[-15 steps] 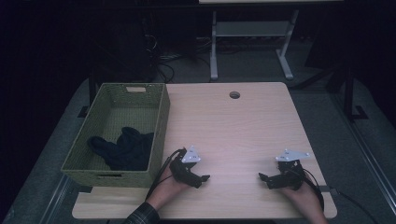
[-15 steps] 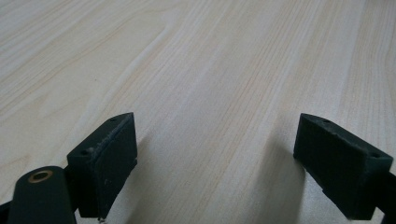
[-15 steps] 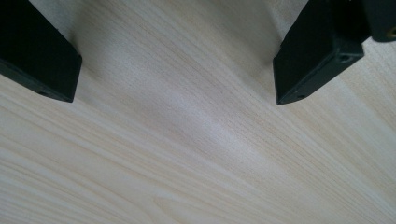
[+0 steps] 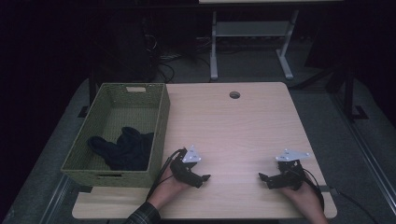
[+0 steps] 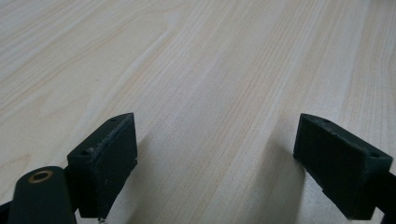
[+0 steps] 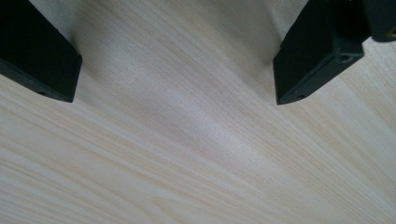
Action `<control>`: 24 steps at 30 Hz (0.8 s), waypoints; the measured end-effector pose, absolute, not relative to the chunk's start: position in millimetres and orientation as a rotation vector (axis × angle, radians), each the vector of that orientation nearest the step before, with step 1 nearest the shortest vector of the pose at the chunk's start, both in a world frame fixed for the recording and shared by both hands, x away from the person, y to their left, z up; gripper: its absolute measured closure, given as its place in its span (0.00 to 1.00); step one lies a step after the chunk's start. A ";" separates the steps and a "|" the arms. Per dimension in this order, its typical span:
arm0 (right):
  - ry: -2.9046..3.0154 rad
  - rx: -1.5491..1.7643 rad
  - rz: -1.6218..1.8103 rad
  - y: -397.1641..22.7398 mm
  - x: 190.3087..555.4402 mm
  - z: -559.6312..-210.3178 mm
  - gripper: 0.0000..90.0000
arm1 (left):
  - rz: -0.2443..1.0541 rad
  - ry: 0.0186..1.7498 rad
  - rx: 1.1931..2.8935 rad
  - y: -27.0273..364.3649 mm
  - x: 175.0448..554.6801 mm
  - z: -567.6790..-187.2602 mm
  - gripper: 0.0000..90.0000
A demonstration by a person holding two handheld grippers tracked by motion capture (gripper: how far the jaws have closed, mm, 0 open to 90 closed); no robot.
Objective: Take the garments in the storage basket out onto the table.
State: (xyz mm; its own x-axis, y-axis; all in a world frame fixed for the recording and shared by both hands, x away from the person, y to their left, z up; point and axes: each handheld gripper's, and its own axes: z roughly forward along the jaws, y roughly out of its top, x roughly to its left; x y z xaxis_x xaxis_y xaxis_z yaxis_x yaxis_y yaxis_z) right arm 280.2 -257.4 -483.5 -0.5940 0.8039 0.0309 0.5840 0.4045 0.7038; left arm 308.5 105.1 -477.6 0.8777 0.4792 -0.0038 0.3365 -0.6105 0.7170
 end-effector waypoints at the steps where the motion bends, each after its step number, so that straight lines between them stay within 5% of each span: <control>1: 2.352 1.205 0.989 -257.4 280.2 -483.5 0.01 | 0.241 0.585 2.283 105.9 308.6 -477.6 0.15; 24: 2.354 1.210 0.988 -257.3 280.0 -483.3 0.01 | 0.244 0.602 2.268 109.2 312.6 -463.1 0.15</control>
State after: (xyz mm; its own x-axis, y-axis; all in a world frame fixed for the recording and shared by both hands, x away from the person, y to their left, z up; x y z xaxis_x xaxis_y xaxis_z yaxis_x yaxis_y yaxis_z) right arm 280.0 -257.3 -483.3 -0.5929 0.8046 0.0330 0.5871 0.4039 0.7016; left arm 312.6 109.2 -463.1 0.8704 0.4923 -0.0097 0.3462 -0.5979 0.7229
